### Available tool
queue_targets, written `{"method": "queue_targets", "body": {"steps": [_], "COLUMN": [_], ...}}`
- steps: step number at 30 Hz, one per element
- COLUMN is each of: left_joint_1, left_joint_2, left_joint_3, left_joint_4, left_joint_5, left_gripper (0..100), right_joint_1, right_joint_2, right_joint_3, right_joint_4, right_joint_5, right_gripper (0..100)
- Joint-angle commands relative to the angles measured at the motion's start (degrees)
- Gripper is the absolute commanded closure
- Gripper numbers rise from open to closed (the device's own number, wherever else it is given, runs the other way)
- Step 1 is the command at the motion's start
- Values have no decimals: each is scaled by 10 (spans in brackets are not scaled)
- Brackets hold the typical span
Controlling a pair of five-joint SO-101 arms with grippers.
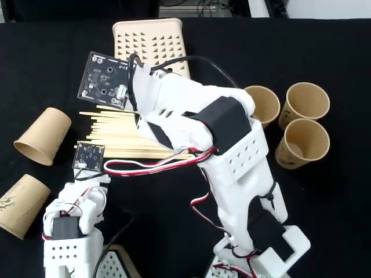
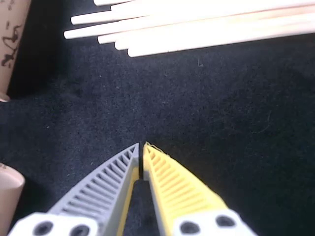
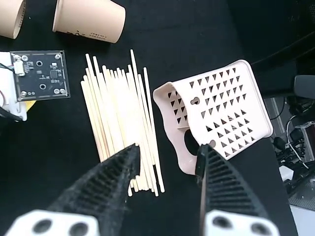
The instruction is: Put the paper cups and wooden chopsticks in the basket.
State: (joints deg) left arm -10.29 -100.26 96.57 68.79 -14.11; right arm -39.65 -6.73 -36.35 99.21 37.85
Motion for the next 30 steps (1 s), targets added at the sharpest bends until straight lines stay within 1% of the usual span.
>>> {"method": "queue_targets", "body": {"steps": [1,7,10,13,16,19,21,25,30], "left_joint_1": [0,0,0,2,0,0,0,0,0], "left_joint_2": [0,0,0,0,0,0,0,0,0], "left_joint_3": [10,10,10,10,10,10,10,10,10], "left_joint_4": [3,3,3,3,3,3,3,3,3], "left_joint_5": [-1,-1,-1,-2,-1,-1,-1,-1,-1], "left_gripper": [970,970,970,970,970,970,970,970,970], "right_joint_1": [13,15,36,92,122,121,107,88,88], "right_joint_2": [-49,-160,-163,-120,-67,-23,10,98,162], "right_joint_3": [-14,69,80,74,44,23,24,27,52], "right_joint_4": [21,20,19,17,18,17,18,15,-34], "right_joint_5": [-6,-3,18,55,75,94,108,113,115], "right_gripper": [794,794,794,793,792,791,789,756,763]}}
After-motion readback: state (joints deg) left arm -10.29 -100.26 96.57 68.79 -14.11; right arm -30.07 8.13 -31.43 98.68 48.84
